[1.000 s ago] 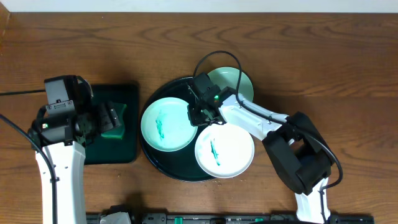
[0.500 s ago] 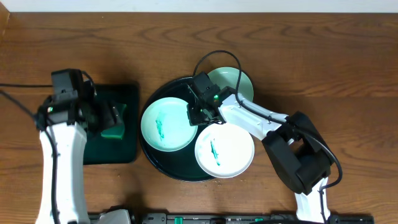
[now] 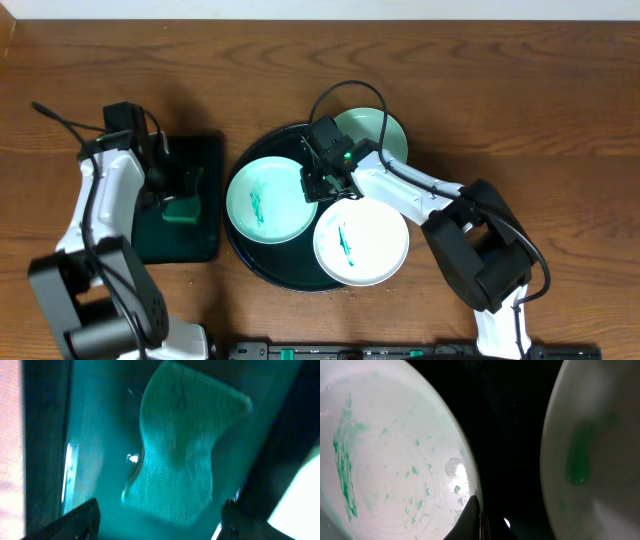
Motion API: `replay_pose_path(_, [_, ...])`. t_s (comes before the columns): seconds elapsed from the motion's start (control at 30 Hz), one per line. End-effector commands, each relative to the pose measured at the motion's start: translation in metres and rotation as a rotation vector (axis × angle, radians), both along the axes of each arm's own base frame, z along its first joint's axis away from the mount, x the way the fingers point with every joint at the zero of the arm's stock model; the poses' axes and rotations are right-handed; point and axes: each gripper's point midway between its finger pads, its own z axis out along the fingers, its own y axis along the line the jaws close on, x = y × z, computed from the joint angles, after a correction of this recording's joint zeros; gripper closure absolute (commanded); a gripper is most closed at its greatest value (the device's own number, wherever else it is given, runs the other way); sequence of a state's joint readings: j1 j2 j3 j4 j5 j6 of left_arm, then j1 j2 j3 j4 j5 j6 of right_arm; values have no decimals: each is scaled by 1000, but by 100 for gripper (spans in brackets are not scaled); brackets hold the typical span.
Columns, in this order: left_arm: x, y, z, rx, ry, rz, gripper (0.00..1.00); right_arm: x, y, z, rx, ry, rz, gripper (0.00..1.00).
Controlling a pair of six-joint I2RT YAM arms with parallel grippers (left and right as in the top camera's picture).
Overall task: Clean dirty plates on tray and stack at the side
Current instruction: 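Grasp the green sponge from the small black tray with the left gripper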
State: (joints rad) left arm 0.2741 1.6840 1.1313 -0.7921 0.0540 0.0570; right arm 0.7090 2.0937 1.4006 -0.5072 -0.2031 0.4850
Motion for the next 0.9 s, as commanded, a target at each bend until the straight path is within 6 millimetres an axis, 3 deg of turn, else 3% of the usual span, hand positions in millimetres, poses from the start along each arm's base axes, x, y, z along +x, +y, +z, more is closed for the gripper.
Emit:
replay_pose_path(0.0, [12, 3, -9, -1, -12, -38, 28, -5, 3, -10, -10, 16, 40, 99])
replay_pose_path(0.13, [20, 5, -27, -3, -4, -44, 34, -4, 3, -10, -9, 16, 39, 99])
replay_pose_path(0.33, [16, -2, -60, -58, 68, -47, 39, -5, 3, -10, -9, 16, 39, 99])
replay_pose_path(0.4, [14, -4, -67, -76, 83, -48, 48, -4, 4, -10, -7, 14, 39, 99])
replay_pose_path(0.47, [13, -4, -70, -78, 93, -48, 69, -4, 4, -10, -7, 14, 39, 99])
replay_pose_path(0.5, [13, -4, -70, -78, 94, -48, 89, -4, 4, -10, -7, 14, 39, 99])
replay_pose_path(0.53, [13, -4, -70, -77, 94, -48, 93, -4, 4, -10, -7, 14, 39, 99])
replay_pose_path(0.7, [18, -3, -58, -68, 63, -48, 93, -4, 4, -10, -7, 15, 38, 99])
replay_pose_path(0.87, [28, 0, -21, -43, -15, -41, 93, -4, 4, -10, -6, 14, 38, 99])
